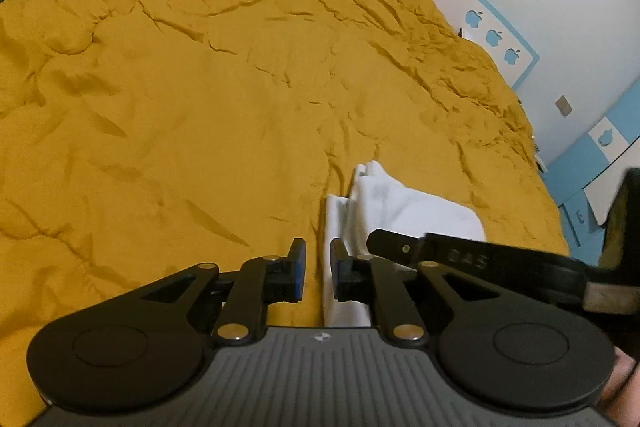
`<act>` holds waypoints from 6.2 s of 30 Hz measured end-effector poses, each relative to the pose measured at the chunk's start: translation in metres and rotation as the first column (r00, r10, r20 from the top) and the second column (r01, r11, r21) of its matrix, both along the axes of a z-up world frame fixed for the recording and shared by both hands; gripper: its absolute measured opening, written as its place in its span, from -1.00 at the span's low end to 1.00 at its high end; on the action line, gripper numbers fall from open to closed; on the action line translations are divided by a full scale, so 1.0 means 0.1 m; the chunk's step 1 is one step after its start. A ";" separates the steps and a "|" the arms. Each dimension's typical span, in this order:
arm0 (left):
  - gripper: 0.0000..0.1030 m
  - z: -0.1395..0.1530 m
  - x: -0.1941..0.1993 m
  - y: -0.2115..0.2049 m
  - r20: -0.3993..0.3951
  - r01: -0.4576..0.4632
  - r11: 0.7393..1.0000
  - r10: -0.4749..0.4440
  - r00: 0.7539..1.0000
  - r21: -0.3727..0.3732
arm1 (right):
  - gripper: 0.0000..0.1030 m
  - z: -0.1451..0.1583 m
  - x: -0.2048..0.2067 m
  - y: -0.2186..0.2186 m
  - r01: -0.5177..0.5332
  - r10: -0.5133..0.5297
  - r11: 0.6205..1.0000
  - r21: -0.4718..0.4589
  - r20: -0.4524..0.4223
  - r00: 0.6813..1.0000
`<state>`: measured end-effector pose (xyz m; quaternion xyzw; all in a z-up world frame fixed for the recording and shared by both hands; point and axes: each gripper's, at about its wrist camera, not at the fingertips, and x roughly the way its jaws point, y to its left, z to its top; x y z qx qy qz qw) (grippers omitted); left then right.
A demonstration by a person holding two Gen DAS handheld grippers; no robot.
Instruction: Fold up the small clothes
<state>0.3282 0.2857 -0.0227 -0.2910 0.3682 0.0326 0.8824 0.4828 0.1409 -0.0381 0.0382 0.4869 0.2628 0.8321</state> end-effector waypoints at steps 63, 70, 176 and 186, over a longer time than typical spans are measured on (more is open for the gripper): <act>-0.69 -0.72 -0.60 -0.68 -0.191 0.096 0.994 -0.086 0.978 0.046 | -1.00 -0.67 -1.52 -2.30 0.114 -0.107 0.986 -0.124 0.062 0.992; -0.69 -0.63 -0.64 -0.77 -0.254 0.104 0.988 -0.073 0.964 0.112 | -1.00 -0.59 -1.63 -2.45 0.139 -0.137 0.986 -0.089 0.029 0.990; -0.59 0.32 -0.94 -1.54 0.141 0.288 0.958 -0.284 0.948 -0.009 | -0.78 0.52 -1.96 -3.58 0.265 -0.285 0.890 0.372 0.000 0.958; -0.60 -0.44 -0.44 -1.50 -0.051 0.272 0.961 -0.274 0.960 -0.054 | -0.77 -0.20 -1.27 -3.50 0.291 -0.267 0.923 0.253 -0.123 0.956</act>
